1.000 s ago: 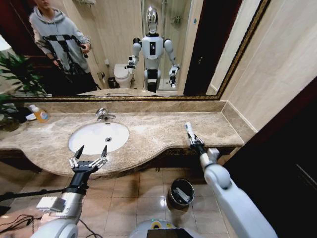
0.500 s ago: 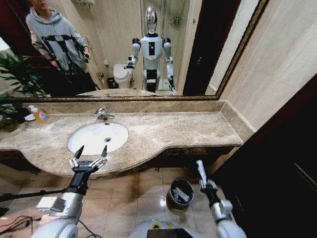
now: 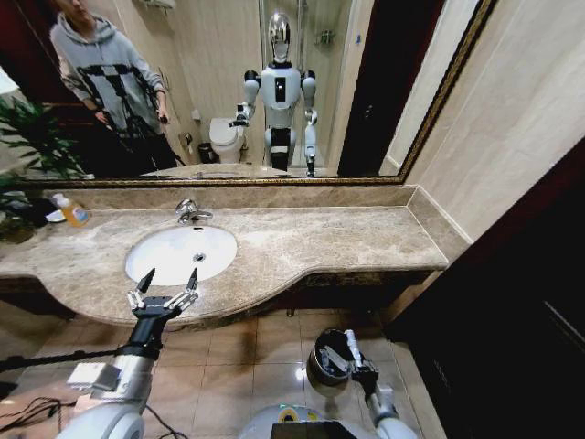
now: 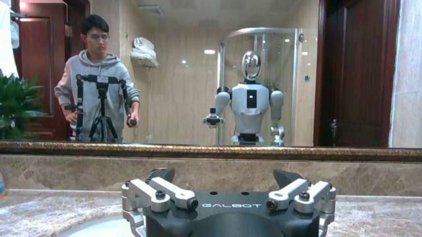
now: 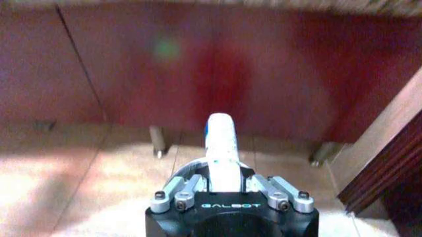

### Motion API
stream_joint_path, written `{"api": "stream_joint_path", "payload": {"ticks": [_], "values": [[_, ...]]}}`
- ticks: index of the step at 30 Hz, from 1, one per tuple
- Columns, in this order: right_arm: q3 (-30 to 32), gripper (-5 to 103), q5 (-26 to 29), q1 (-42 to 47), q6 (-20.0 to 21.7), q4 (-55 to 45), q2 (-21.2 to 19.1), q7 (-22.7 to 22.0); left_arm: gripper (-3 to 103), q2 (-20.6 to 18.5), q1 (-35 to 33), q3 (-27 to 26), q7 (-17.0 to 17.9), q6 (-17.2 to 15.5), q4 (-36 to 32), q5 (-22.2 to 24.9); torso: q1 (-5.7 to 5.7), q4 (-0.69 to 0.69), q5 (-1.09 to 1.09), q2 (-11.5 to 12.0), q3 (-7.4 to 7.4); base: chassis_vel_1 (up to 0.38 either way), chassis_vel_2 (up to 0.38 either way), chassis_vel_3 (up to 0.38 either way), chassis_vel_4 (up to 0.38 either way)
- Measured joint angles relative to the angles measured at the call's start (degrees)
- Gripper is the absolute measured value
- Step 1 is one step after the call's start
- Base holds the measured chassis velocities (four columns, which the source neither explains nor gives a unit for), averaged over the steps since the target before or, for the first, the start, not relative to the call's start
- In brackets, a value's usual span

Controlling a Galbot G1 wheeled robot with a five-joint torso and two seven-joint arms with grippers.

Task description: Pick up the trash from the sink and place it in the trash bin.

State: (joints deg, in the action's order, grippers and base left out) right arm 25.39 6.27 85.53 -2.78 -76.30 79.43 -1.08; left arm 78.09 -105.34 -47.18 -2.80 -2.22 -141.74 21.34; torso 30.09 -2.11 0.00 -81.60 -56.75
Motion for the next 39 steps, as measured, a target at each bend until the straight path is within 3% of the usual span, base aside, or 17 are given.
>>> {"api": "stream_joint_path", "payload": {"ticks": [13,28,39], "values": [[-1.11,25,-6.33,-10.45,3.41,16.49,0.68,4.53,100,0.00,0.00,0.00,0.00,0.00,0.00,0.00,0.00,0.00,-0.01,0.00,0.00,0.000,0.000,0.000,0.000],[-1.04,25,-11.84,-23.55,-1.89,38.80,3.42,3.54,100,0.00,0.00,0.00,0.00,0.00,0.00,0.00,0.00,0.00,0.00,0.00,0.00,0.000,0.000,0.000,0.000],[-0.75,25,-12.93,-27.03,-2.57,45.39,4.39,2.54,100,0.00,0.00,0.00,0.00,0.00,0.00,0.00,-0.01,0.00,0.00,0.00,0.00,0.000,0.000,0.000,0.000]]}}
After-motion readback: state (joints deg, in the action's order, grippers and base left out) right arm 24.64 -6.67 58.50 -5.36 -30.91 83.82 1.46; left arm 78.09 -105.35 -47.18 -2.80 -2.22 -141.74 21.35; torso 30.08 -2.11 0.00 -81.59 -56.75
